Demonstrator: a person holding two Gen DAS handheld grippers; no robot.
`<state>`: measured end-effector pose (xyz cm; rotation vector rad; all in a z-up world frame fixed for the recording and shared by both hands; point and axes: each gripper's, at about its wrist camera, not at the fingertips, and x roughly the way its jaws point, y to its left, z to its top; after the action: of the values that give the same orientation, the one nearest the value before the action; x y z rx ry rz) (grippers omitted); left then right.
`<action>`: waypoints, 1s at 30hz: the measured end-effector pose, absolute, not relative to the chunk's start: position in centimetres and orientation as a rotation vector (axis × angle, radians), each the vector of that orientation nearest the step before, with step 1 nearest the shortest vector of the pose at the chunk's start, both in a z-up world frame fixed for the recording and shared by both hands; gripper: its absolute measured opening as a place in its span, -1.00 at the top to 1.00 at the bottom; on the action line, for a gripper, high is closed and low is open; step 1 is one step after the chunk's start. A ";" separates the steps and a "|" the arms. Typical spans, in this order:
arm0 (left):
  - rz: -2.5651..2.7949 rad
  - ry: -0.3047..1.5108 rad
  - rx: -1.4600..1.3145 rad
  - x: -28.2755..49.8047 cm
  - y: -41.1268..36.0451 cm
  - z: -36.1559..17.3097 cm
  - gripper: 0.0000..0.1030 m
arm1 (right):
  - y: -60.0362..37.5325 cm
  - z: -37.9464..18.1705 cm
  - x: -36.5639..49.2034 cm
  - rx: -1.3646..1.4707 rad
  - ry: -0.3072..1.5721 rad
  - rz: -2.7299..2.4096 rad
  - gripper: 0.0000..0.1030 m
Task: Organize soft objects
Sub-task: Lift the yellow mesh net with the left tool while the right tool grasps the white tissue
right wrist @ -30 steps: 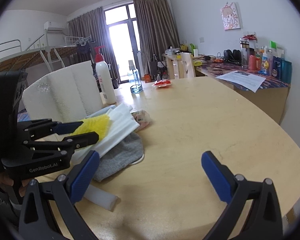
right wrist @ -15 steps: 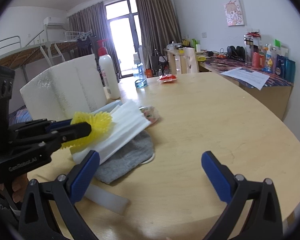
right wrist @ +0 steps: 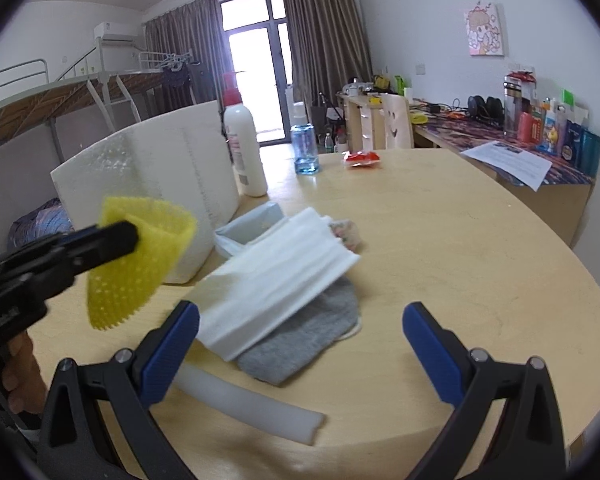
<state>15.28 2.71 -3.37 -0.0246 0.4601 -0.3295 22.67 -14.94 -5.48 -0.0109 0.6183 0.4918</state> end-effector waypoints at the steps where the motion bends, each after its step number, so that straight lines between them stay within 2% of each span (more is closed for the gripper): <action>1: -0.326 0.458 -0.027 14.9 3.1 -3.4 0.77 | -14.6 -5.5 22.7 -0.014 0.625 0.499 -1.00; 11: -0.256 0.460 -0.059 14.4 6.0 -4.1 0.77 | -10.9 -5.8 23.7 -0.045 0.683 0.513 -0.99; 16: -0.256 0.471 -0.070 14.9 6.1 -4.3 0.77 | -10.0 -5.9 24.0 -0.068 0.697 0.514 -0.84; 18: -0.260 0.472 -0.073 14.9 6.0 -4.4 0.77 | -9.9 -6.1 24.3 -0.075 0.712 0.509 -0.68; 23: -0.264 0.474 -0.062 14.5 6.1 -4.8 0.77 | -9.2 -6.9 24.6 -0.112 0.752 0.486 -0.46; 30: -0.253 0.484 -0.062 14.6 6.3 -5.1 0.77 | -9.2 -7.0 24.4 -0.128 0.755 0.476 0.26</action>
<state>14.56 6.27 -5.11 -0.0616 0.4841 -0.2529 24.36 -9.22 -6.96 -0.1280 0.7551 0.4759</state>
